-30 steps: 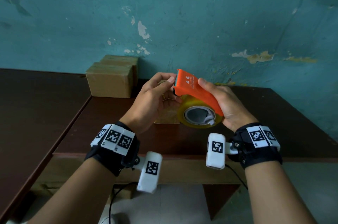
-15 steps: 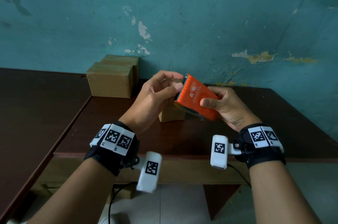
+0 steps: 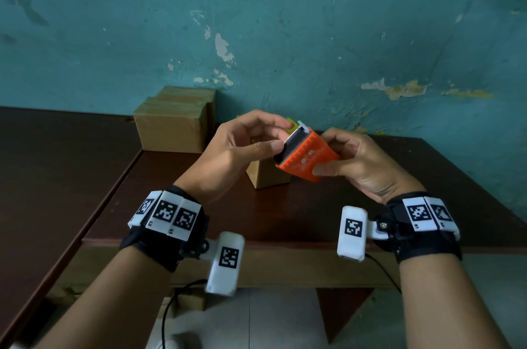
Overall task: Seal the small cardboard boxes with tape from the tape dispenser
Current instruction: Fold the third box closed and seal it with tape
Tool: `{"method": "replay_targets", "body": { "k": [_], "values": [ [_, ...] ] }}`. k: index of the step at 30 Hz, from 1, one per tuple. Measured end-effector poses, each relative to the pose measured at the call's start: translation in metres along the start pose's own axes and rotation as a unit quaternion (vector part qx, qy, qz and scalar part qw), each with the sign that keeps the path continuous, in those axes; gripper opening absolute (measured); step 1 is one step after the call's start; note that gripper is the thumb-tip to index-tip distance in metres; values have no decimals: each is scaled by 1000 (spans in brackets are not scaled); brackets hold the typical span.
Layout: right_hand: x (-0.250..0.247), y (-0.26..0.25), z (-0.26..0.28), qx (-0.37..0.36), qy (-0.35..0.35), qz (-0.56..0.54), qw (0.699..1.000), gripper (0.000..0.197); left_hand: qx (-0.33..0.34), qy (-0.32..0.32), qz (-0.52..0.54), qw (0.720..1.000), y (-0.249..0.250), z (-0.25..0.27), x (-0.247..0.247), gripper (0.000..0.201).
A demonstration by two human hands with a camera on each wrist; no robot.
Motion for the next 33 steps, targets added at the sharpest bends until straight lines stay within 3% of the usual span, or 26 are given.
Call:
{"method": "replay_targets", "body": {
  "k": [6, 12, 18, 27, 33],
  "values": [
    [-9, -10, 4, -28, -5, -16, 999, 48, 19, -26, -12, 999, 9, 0, 7, 29],
    [-9, -23, 6, -64, 31, 30, 997, 45, 5, -27, -43, 999, 11, 1, 6, 42],
    [-10, -31, 6, -97, 56, 25, 993, 47, -16, -6, -91, 996, 14, -1, 0, 15],
    [-11, -27, 4, -105, 59, -14, 993, 48, -8, -29, -77, 997, 9, -1, 6, 20],
    [-9, -26, 5, -86, 59, -9, 995, 45, 6, -8, -85, 996, 9, 0, 10, 18]
  ]
}}
Point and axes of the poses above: each hand's wrist, its own z-axis away from the middle knuckle, its own x-axis out of the palm, y = z × x, the point moved 3 cm from there along -z, towards the middle knuckle, and after that the axes turned 13 degrees about z, right-handed, at the moved point
